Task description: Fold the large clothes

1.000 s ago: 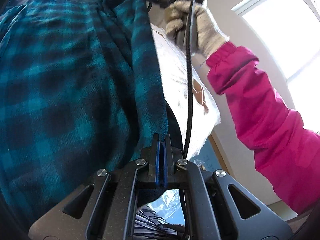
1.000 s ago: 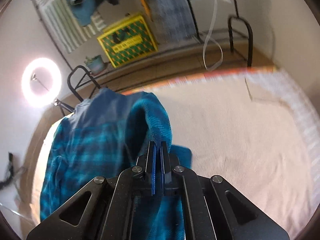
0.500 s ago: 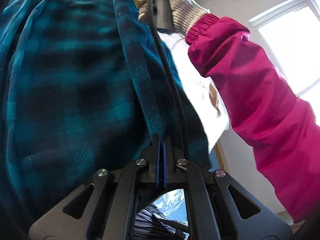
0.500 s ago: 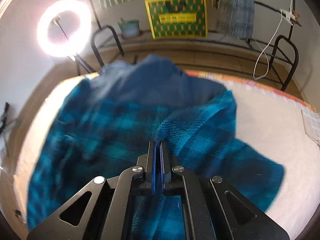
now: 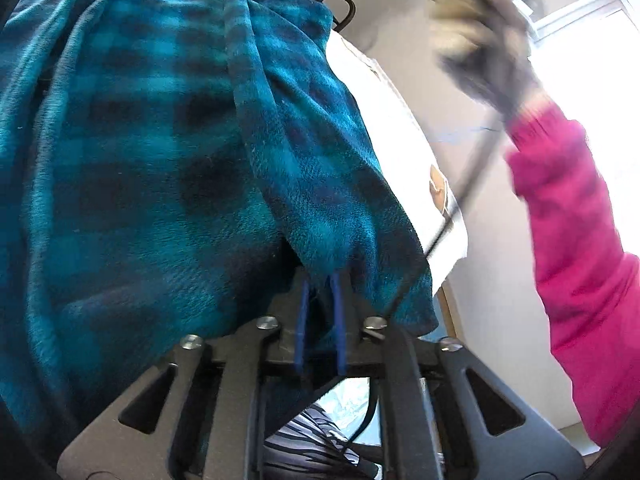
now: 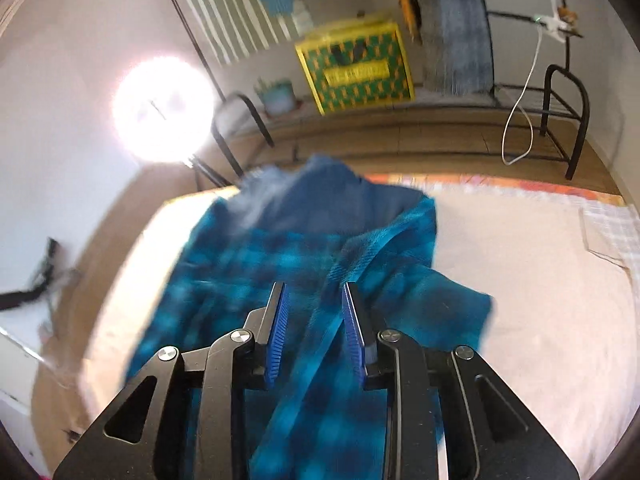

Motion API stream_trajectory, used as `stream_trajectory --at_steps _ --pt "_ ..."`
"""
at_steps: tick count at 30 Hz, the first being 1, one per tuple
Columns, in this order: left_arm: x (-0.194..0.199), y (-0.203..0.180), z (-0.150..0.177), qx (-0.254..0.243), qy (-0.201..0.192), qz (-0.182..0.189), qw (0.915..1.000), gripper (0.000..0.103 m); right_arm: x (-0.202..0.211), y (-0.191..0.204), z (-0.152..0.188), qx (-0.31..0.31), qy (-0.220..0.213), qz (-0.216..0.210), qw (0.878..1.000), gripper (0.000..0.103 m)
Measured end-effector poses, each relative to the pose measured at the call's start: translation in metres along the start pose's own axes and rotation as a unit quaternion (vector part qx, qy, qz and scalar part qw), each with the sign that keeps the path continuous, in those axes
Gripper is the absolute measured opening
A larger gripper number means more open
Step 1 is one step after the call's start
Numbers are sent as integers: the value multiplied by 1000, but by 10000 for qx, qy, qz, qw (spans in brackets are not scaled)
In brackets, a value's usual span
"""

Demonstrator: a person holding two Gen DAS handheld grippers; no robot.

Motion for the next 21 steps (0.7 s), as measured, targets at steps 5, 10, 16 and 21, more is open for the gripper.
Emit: stream_trajectory --at_steps 5,10,16,21 --pt "9 3 8 25 10 -72 10000 32 87 8 64 -59 -213 -295 9993 26" --pt "4 3 13 158 37 38 9999 32 125 9 158 -365 -57 -534 9979 28" --pt "2 10 21 531 134 470 9974 32 105 -7 261 -1142 421 -766 9896 48" --pt "0 12 25 618 170 520 9966 32 69 -11 301 -1512 691 -1054 9804 48"
Point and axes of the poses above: each gripper's, at about its wrist camera, not at the fingertips, and x roughly against the way its jaws point, y to its left, z to its underside, the point moved 3 cm from there along -x, roughly the way its jaws point, and after that the axes turned 8 degrees about y, right-handed, at the moved point
